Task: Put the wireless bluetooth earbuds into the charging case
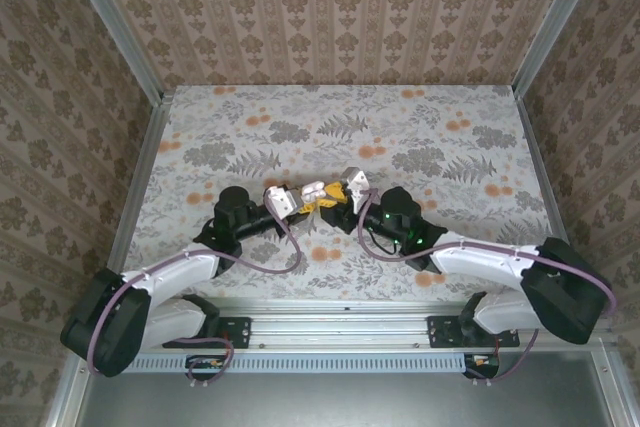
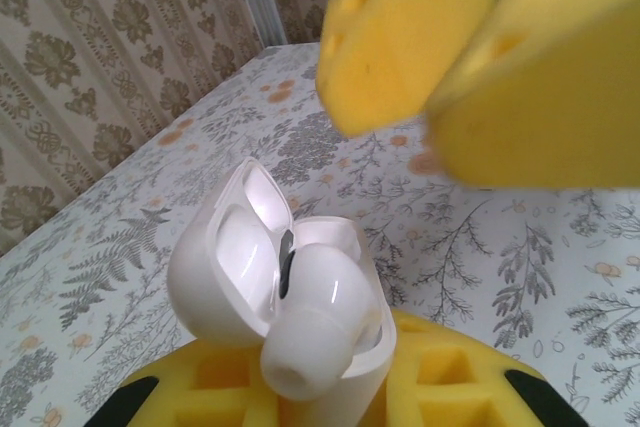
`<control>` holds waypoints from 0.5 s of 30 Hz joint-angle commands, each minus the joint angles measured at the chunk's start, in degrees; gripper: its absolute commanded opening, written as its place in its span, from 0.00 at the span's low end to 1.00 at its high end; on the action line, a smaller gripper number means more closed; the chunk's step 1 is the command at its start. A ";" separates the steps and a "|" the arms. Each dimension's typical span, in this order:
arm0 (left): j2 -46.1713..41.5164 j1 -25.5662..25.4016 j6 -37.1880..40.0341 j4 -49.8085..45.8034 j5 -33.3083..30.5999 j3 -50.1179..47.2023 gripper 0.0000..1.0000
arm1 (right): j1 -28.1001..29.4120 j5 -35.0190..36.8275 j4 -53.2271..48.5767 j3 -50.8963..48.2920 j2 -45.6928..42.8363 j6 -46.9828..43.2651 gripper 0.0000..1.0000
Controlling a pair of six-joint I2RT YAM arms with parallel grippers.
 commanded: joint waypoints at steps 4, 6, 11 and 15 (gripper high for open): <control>-0.34 -0.52 1.98 -1.15 6.31 0.63 0.01 | -2.74 -12.67 -6.13 -0.02 -2.30 -12.19 0.48; -0.29 -0.58 2.04 -1.37 7.14 0.82 0.01 | -3.60 -15.58 -7.12 0.67 -1.86 -13.47 0.47; -0.15 -0.66 2.16 -1.74 7.90 1.09 0.01 | -4.00 -16.84 -6.53 1.88 0.41 -15.53 0.47; -0.08 -0.80 2.25 -2.00 8.10 1.26 0.01 | -4.01 -18.28 -4.87 2.89 2.17 -15.14 0.46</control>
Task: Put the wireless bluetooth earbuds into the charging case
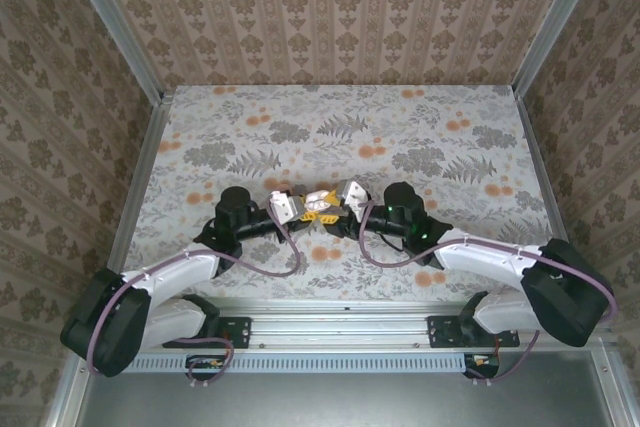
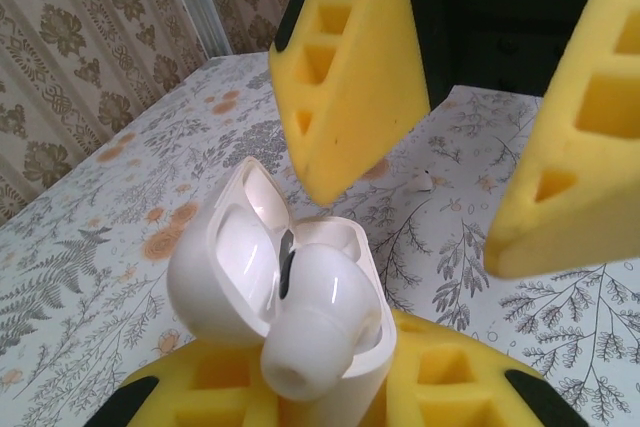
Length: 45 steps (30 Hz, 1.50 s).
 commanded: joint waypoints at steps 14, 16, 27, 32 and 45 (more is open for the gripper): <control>0.16 -0.98 1.59 -1.31 2.18 1.73 0.01 | -0.09 -4.83 6.03 3.97 4.82 0.78 0.40; 0.11 -0.98 1.69 -1.33 2.02 1.71 0.01 | -0.09 -5.02 6.21 4.25 6.21 1.09 0.38; 0.44 -1.07 1.80 -1.56 1.89 1.74 0.01 | 0.03 -4.40 9.27 5.10 8.97 3.57 0.27; 0.49 -1.07 1.79 -1.52 1.09 1.61 0.00 | 0.35 -2.93 9.86 5.23 9.49 4.49 0.21; 1.16 -0.46 0.32 1.14 -3.55 0.41 0.00 | 0.36 3.28 14.85 0.22 5.60 7.12 0.13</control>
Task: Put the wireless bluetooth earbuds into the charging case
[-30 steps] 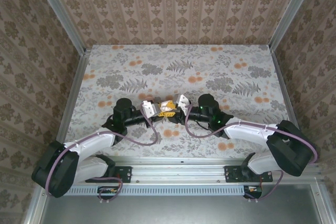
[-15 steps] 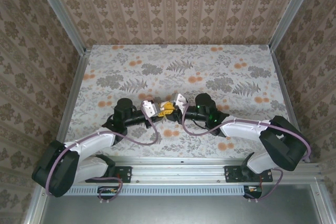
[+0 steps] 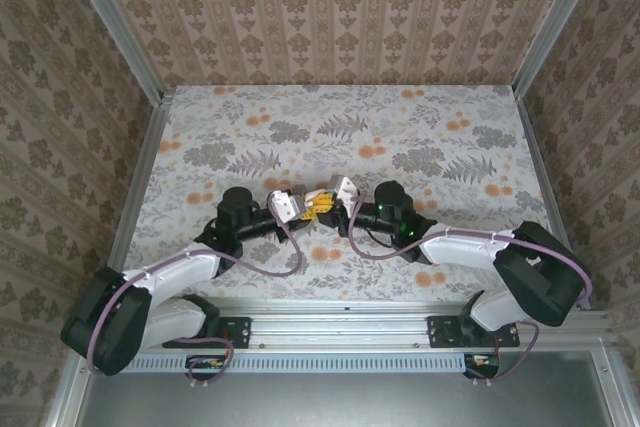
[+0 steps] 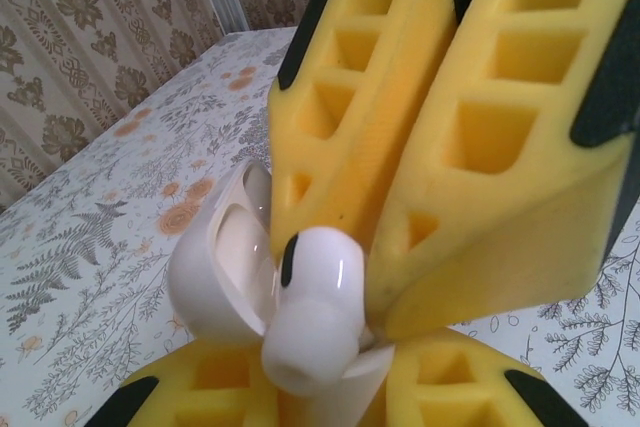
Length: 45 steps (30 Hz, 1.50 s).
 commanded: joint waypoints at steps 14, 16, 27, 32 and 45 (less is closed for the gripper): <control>1.15 1.37 -3.48 3.18 8.69 1.65 0.00 | -3.99 -8.77 1.54 -2.37 -6.37 -4.54 0.14; 1.15 1.41 -3.68 3.18 9.43 1.91 0.00 | -4.50 -10.87 -0.35 -2.06 -6.90 -5.88 0.14; 1.46 1.40 -5.28 0.01 15.94 4.58 0.00 | -9.38 -24.39 -24.43 4.70 -10.96 -25.28 0.15; 1.92 0.93 -5.57 -2.43 18.09 5.73 0.00 | -10.94 -29.59 -30.75 7.56 -11.23 -33.27 0.15; -0.35 -3.85 -3.14 7.73 -10.41 -0.35 0.00 | -7.26 -3.81 -8.78 1.22 -12.94 2.32 0.14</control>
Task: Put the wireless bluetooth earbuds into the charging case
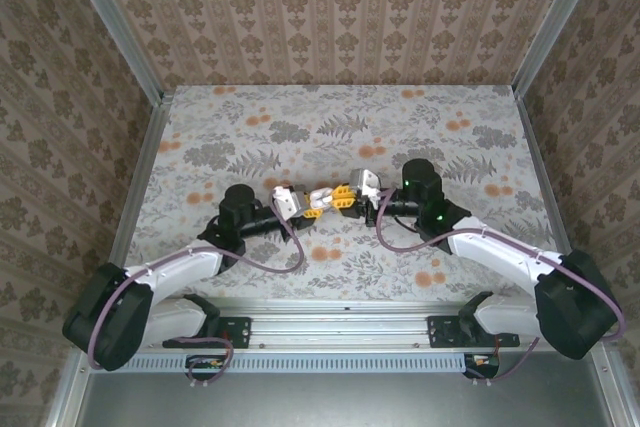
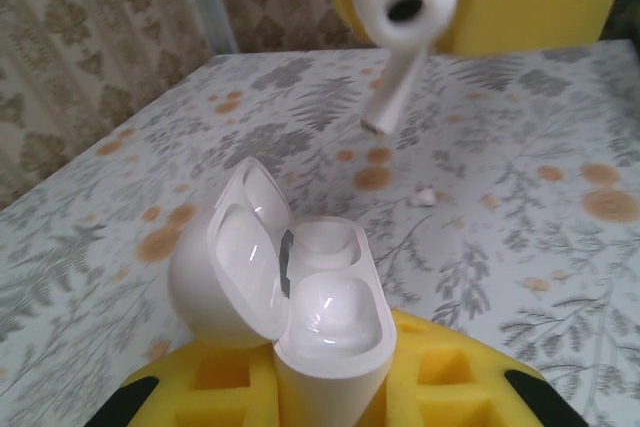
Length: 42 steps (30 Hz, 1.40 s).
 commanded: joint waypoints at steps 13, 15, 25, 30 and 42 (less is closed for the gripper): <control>3.33 -7.81 7.11 20.29 -24.39 -4.77 0.00 | 12.99 42.63 12.41 -4.65 -2.48 40.75 0.12; 3.93 -8.22 7.93 22.12 -25.77 -5.18 0.00 | 14.27 45.20 13.07 -5.13 -2.34 42.88 0.13; 7.89 -10.21 8.87 32.78 -32.35 -7.19 0.00 | 17.89 52.61 12.68 -5.56 -1.14 51.68 0.13; 8.71 -10.31 9.21 33.62 -31.92 -6.91 0.00 | 18.34 53.25 13.17 -4.92 0.67 54.61 0.12; 7.50 -10.31 9.48 33.16 -32.08 -7.18 0.00 | 19.85 52.38 18.12 -3.03 5.83 58.01 0.12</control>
